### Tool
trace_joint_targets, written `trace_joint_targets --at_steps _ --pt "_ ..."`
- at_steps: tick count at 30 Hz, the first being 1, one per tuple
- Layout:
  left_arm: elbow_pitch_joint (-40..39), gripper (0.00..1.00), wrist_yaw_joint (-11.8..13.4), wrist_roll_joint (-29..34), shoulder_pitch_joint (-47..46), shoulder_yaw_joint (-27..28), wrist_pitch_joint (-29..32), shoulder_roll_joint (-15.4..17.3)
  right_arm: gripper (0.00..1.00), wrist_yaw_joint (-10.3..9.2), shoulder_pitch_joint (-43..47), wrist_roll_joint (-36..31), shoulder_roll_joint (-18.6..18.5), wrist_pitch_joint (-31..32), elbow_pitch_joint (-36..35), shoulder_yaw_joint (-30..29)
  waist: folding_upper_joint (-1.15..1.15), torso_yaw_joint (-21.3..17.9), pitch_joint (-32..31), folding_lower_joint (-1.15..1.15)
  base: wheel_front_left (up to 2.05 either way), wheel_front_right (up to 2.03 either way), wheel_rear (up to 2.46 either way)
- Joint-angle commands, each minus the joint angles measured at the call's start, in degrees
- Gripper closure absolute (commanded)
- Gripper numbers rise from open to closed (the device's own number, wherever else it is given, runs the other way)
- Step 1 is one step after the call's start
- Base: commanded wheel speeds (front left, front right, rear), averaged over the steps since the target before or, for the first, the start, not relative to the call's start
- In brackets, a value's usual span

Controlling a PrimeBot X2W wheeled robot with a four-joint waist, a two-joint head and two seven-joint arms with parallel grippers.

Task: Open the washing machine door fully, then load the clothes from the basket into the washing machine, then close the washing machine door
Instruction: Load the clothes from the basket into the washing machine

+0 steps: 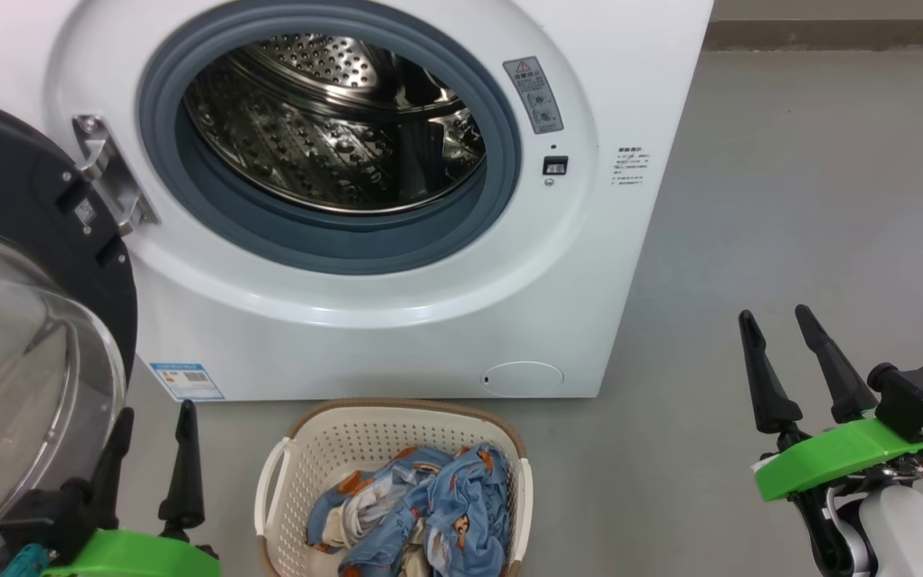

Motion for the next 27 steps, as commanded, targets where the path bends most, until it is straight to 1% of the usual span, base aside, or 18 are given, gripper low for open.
trace_joint_targets --at_steps 1,9,17,27 --pt "-1.17 0.0 -0.3 0.58 -2.58 2.36 -0.61 1.21 0.0 0.32 -1.66 -0.11 -0.45 -0.7 -1.25 0.88 0.0 0.0 0.07 0.0 0.0 0.0 0.0" --pt "-1.33 0.0 -0.32 0.78 -2.8 2.18 -0.61 0.9 0.0 0.32 -2.2 -0.22 -0.4 -0.7 -1.69 0.73 0.0 -0.75 1.7 0.0 0.0 0.0 0.0" --pt "-0.07 0.0 -1.1 1.02 -5.62 0.55 -0.46 0.27 0.0 0.32 -3.1 -1.0 -1.52 -0.7 -2.56 0.1 0.0 -1.85 6.15 0.0 0.0 0.0 0.0" --pt "7.53 0.0 -2.06 0.49 -10.14 -1.32 -0.04 -1.57 0.0 0.32 -5.11 -1.8 -1.49 -0.7 -3.86 -0.04 0.0 -4.81 12.8 0.0 0.0 0.0 0.0"
